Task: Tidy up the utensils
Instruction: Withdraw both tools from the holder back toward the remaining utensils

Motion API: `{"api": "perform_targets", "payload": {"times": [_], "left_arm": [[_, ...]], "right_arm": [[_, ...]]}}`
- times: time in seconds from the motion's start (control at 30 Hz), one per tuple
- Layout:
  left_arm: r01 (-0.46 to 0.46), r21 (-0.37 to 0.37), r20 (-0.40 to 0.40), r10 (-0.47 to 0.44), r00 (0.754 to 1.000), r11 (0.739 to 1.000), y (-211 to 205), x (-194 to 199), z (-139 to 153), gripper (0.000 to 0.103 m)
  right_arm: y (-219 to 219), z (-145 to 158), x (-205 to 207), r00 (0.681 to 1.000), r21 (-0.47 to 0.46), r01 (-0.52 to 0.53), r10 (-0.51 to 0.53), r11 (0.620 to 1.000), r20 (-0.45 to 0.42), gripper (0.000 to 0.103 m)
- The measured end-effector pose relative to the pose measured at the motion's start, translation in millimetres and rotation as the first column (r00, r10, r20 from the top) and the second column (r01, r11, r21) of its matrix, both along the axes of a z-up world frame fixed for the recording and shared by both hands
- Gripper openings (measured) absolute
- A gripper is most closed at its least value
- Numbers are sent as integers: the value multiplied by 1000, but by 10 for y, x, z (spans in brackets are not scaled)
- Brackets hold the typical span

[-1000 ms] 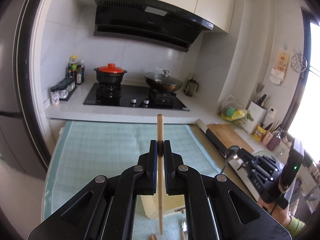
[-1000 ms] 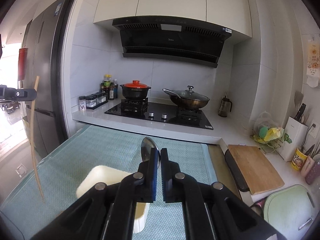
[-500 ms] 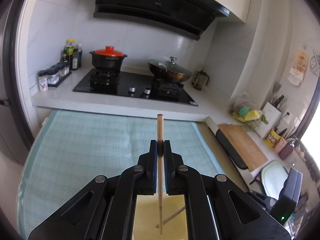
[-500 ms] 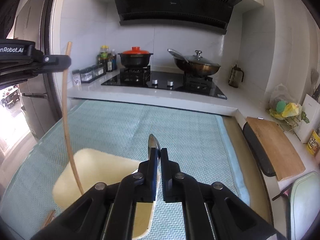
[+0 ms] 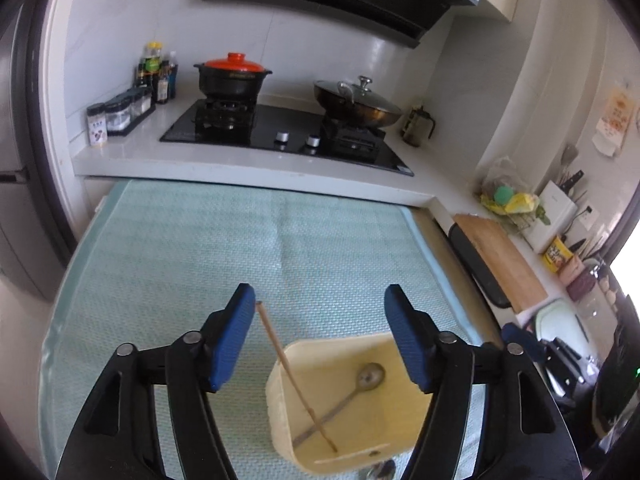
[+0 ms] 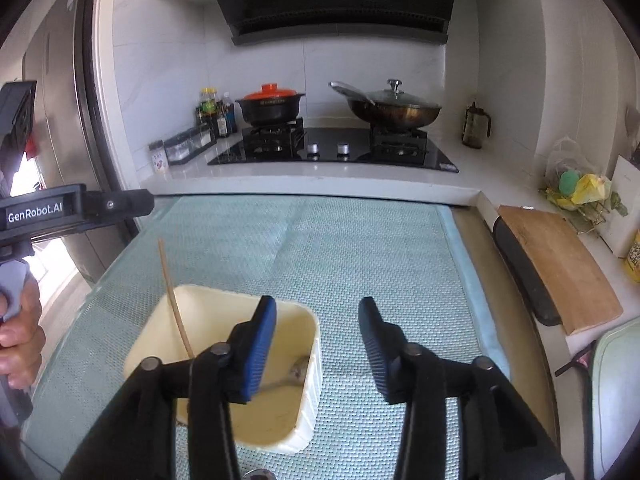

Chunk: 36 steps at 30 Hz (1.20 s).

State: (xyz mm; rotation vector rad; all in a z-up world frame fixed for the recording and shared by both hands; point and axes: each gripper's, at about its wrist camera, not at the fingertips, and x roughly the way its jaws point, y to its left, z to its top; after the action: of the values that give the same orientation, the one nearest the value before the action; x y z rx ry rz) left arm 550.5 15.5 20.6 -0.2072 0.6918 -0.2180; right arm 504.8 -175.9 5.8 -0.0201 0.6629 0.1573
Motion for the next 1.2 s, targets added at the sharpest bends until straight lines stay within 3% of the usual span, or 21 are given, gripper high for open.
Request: {"api": "perform_targets", "payload": {"times": [0.07,0.17,0.27,0.5,0.57,0.63,0.73,0.87,1.07,1.2], "left_arm": [[1,42,36,-3,999,999,120,-294,164,94],[-12,128,100,-1,995,992,322,-859,290,100],[-12,220,106,-12,994,975,533,-1435,236,101],[-6,356,-28,17,999,934,951,-2624,-367,101],[-54,398,-21,68,997,916,987,-2895,-617,103],[-83,394,-57,115,992,915,999,-3070,-893,103],[-76,329,-107,117,987,941,980,-3215,-1265,103],[-69,251,-141,107,984,966,928,-3178,-1584,103],[-83,173,-215,120,969,981,998,-2734,-1880,102],[-70,171,-261,114,959,983,986,-2475,-2061,102]], "right_arm": [[-61,182,-269,999,-12,-5,5,1000,43,54],[-141,325,-709,997,-30,-14,16,999,77,67],[-198,283,-1137,996,-58,-36,41,998,82,67],[-268,-402,-2036,1000,-122,-8,11,992,24,67],[-281,-666,-2276,1000,-117,23,-24,993,-12,67],[-282,-919,-2469,997,-89,51,-56,995,-57,67],[-244,-1174,-2691,991,-65,81,-87,995,-97,67],[-188,-1293,-2780,989,-6,65,-65,998,-134,67],[-53,-1253,-2771,991,15,48,-46,999,-123,65],[35,-1248,-2802,992,19,35,-33,999,-125,65]]}}
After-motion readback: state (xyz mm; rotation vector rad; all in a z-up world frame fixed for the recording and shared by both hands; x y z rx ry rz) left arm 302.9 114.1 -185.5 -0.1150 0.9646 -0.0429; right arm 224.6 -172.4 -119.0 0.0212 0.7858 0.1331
